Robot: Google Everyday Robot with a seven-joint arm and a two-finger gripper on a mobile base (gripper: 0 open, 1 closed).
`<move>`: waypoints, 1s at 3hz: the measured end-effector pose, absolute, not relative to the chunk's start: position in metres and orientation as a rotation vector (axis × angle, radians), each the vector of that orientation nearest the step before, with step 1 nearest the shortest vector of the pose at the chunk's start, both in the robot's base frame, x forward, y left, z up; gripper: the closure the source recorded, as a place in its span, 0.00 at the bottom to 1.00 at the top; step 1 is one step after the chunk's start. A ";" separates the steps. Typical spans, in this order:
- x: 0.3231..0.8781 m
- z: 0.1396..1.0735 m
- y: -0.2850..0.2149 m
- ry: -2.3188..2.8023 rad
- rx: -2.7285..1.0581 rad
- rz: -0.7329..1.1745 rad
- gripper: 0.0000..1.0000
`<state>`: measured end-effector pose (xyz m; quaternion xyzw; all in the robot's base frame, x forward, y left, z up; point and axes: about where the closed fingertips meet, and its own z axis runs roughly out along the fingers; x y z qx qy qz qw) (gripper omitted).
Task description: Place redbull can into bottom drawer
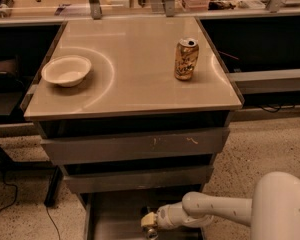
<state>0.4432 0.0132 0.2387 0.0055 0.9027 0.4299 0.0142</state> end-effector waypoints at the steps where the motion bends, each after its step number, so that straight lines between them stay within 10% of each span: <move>1: 0.443 0.215 0.021 2.799 0.072 1.359 1.00; 3: 0.453 0.162 0.025 2.794 0.205 1.328 1.00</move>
Offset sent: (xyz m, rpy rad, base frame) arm 0.0167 0.0062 -0.0843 0.0118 0.0309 -0.1521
